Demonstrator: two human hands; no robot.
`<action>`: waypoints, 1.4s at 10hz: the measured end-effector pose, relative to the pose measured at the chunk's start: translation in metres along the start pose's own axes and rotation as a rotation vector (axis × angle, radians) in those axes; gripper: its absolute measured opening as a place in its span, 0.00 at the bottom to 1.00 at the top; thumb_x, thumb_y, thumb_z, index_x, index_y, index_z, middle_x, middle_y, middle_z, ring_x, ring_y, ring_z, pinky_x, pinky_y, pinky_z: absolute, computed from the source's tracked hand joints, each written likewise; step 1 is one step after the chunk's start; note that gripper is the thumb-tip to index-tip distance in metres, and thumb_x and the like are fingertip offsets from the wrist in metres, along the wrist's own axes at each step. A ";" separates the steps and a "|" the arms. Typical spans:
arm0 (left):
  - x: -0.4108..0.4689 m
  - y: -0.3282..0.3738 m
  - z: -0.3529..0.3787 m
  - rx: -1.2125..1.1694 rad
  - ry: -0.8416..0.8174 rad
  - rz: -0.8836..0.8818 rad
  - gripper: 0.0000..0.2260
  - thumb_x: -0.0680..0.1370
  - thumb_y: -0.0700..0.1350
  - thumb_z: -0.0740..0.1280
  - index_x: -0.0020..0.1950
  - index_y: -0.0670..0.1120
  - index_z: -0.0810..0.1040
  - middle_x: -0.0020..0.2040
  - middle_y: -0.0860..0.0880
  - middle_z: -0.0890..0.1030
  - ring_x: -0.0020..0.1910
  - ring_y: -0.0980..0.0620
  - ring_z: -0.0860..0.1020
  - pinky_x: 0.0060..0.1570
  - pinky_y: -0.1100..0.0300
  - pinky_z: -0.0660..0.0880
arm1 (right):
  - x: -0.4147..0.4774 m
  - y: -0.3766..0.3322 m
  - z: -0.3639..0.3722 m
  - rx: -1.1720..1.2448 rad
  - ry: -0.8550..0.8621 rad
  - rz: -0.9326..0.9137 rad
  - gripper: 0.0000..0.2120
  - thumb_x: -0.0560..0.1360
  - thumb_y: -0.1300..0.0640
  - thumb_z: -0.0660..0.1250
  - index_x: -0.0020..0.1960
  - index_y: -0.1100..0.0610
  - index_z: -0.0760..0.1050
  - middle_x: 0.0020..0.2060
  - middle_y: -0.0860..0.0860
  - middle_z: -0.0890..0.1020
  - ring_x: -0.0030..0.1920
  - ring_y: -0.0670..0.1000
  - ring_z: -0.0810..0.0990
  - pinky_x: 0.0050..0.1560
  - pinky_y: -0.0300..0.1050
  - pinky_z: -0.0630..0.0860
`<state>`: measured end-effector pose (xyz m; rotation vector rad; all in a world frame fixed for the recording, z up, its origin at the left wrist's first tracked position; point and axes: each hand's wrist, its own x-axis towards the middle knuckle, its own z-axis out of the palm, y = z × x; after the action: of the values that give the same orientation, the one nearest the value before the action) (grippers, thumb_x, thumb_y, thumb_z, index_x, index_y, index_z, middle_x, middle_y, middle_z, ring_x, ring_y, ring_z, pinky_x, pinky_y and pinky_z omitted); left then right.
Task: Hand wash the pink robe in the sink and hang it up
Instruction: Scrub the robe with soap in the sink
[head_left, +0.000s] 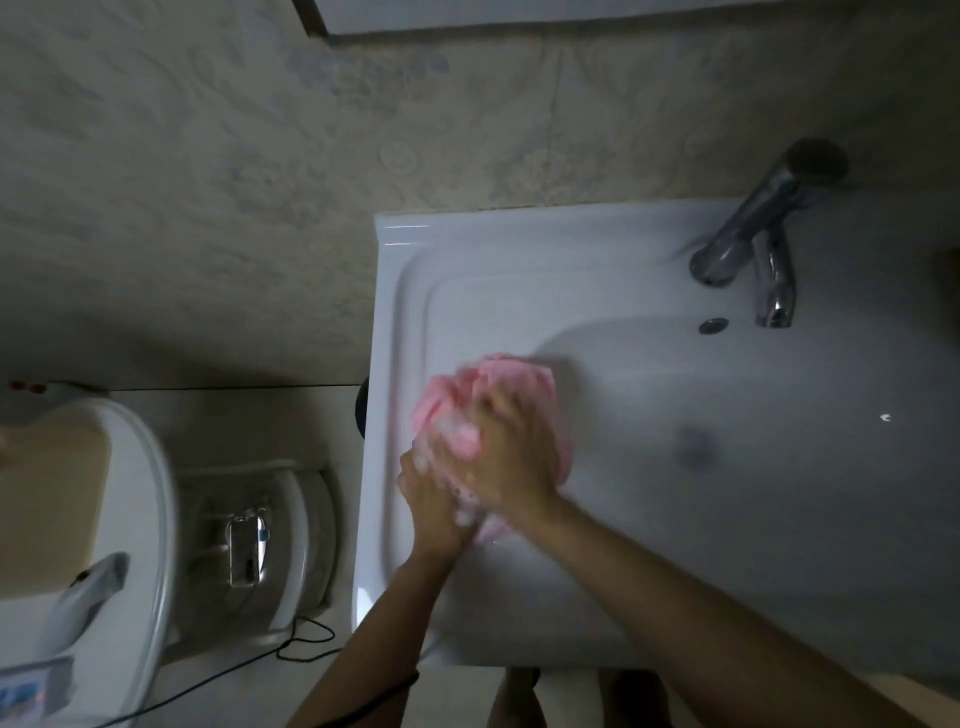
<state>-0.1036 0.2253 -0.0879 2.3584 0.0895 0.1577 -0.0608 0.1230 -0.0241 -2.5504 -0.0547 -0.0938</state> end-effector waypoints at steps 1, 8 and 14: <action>0.003 0.002 0.000 -0.092 -0.019 -0.026 0.15 0.66 0.58 0.68 0.43 0.53 0.67 0.37 0.49 0.72 0.36 0.64 0.71 0.39 0.68 0.72 | -0.006 0.006 0.005 -0.065 -0.097 -0.008 0.16 0.56 0.46 0.74 0.43 0.49 0.80 0.40 0.46 0.81 0.40 0.49 0.81 0.39 0.41 0.79; 0.036 0.025 -0.029 0.120 -0.189 0.200 0.31 0.61 0.58 0.74 0.56 0.43 0.72 0.51 0.44 0.78 0.47 0.47 0.75 0.47 0.52 0.75 | 0.076 0.051 -0.020 0.761 -0.147 0.937 0.16 0.76 0.45 0.63 0.47 0.58 0.77 0.46 0.54 0.82 0.45 0.55 0.80 0.44 0.42 0.72; 0.029 0.043 -0.023 0.366 -0.385 0.009 0.43 0.70 0.72 0.52 0.75 0.43 0.57 0.73 0.39 0.63 0.71 0.35 0.63 0.62 0.32 0.65 | -0.023 0.034 -0.063 0.803 -0.813 0.925 0.12 0.74 0.53 0.68 0.54 0.57 0.76 0.45 0.55 0.81 0.35 0.46 0.80 0.37 0.41 0.77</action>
<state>-0.0773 0.2138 -0.0387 2.7074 -0.0872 -0.3371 -0.0856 0.0596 0.0077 -1.4643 0.6280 1.0750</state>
